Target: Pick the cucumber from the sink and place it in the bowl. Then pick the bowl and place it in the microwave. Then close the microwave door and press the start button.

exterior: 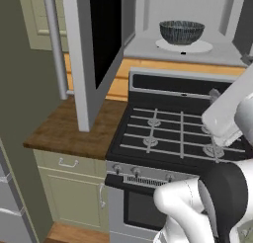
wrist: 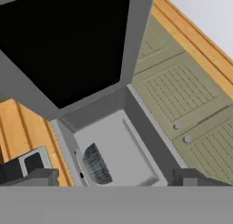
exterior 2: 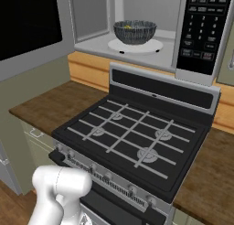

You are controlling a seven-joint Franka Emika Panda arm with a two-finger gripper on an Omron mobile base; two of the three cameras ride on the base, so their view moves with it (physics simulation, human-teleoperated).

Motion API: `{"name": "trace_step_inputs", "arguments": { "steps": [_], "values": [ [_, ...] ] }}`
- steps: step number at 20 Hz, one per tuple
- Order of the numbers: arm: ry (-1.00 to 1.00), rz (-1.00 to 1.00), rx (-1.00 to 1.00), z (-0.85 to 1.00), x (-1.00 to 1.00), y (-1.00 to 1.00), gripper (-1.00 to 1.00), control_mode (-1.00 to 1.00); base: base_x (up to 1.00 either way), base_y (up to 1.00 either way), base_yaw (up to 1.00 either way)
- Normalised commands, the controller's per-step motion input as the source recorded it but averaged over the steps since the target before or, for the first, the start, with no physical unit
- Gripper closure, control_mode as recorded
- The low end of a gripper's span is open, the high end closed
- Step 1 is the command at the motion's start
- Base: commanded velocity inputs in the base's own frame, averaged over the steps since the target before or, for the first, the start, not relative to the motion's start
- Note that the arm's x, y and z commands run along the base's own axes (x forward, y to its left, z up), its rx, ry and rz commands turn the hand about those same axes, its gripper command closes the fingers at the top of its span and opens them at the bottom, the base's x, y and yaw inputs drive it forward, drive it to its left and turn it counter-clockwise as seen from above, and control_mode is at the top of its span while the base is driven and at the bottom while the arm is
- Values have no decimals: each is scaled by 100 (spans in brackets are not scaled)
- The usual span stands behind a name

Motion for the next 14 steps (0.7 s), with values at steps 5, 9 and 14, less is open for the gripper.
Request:
{"name": "trace_step_inputs", "arguments": {
  "steps": [5, 9, 14],
  "values": [
    [1, 1, -1, 2, -76, 70, -100, -100, 0, 0, 0],
    [0, 0, -14, -3, -33, 76, -100, -100, 0, 0, 0],
    [0, 0, -9, -43, -9, 79, -100, -100, 0, 0, 0]
  ]
}}
